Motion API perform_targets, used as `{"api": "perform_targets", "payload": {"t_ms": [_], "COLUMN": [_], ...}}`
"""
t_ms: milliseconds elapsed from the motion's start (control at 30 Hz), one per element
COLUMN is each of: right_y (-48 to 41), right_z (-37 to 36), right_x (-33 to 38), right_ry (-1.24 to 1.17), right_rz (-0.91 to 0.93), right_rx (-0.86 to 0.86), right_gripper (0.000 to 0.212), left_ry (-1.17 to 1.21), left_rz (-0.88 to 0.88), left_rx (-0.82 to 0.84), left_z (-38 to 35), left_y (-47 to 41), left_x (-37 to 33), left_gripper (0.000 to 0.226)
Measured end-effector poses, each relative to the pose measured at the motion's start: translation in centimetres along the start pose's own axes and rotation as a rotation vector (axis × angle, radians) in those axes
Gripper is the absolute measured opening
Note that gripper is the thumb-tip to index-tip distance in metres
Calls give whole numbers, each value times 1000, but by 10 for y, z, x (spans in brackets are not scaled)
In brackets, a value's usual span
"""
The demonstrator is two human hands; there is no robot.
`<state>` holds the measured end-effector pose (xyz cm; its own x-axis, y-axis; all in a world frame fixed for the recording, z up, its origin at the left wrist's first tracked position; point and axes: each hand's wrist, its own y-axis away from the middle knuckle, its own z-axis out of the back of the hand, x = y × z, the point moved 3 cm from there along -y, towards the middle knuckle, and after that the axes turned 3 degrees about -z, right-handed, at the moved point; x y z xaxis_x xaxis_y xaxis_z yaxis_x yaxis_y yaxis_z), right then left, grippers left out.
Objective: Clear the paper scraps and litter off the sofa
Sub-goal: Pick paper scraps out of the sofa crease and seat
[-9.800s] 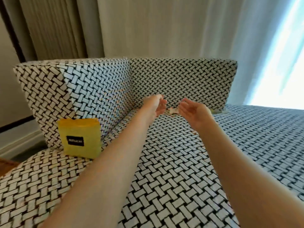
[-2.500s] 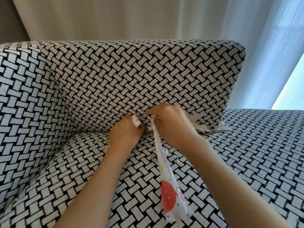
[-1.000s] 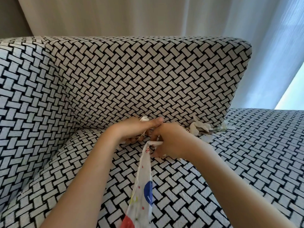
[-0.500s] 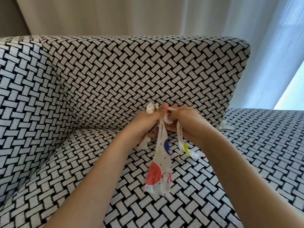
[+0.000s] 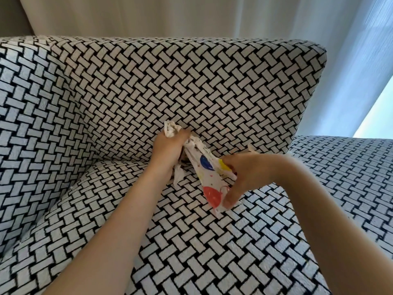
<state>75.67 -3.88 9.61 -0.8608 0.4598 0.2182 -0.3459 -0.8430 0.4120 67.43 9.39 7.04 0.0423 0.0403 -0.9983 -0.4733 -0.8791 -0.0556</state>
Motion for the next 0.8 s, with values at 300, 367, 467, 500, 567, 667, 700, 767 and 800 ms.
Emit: {"api": "perform_targets", "payload": {"t_ms": [300, 367, 467, 500, 567, 667, 700, 767, 800], "right_y": [-11, -12, -18, -19, -20, -23, -25, -28, -30], "right_z": [-6, -5, -1, -1, -3, -4, -4, -5, -6], "right_x": [6, 0, -19, -22, -26, -26, -25, -22, -21], "right_ry": [-168, -286, -417, -476, -576, -531, -481, -508, -557], "right_rz": [-105, -106, -179, -205, -242, -236, -235, -258, -262], "right_rx": [-118, -153, -281, -280, -237, -326, -403, -493, -488], "right_gripper": [10, 13, 20, 19, 13, 6, 7, 14, 16], "left_ry": [-295, -438, -615, -639, -675, -688, -693, -713, -710], "left_rz": [-137, -127, -93, -89, -121, -113, -105, -102, -108], "left_rx": [-18, 109, 446, 540, 643, 777, 821, 839, 810], "left_z": [-1, -5, -15, -18, -23, -27, -29, -31, -32], "left_y": [9, 11, 18, 21, 25, 30, 33, 35, 34], "left_x": [-12, -10, -5, -4, -4, -3, -2, 1, 3], "left_gripper": [23, 17, 16, 15, 12, 21, 21, 30, 38]}}
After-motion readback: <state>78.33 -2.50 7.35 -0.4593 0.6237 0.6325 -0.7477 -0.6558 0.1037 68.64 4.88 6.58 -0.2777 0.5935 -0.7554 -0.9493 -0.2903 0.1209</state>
